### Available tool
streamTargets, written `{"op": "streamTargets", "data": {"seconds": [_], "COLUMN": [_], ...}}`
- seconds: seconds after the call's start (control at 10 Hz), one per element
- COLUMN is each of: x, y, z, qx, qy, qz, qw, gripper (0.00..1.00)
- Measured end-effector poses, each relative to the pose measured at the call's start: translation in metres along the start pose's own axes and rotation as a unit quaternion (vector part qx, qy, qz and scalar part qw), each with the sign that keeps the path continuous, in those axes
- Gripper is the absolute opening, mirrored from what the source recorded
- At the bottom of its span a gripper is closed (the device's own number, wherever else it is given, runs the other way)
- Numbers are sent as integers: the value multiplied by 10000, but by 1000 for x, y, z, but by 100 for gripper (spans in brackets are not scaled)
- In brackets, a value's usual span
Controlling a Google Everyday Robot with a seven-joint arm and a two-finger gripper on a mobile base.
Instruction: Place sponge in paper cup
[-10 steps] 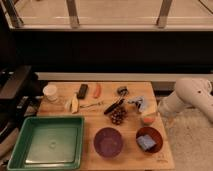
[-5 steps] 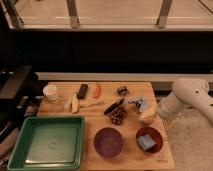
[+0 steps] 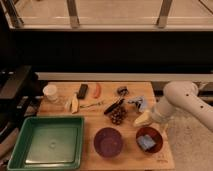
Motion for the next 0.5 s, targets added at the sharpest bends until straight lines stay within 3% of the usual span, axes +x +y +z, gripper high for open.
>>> {"op": "streamTargets", "data": {"seconds": [0.3,0.5], "x": [-17,-21], "y": [-9,-5], "z": [27,44], "qx": [-95,-87], "qy": [-276,-392], "qz": [-257,-249], "qw": [9992,9989], "gripper": [80,80]}}
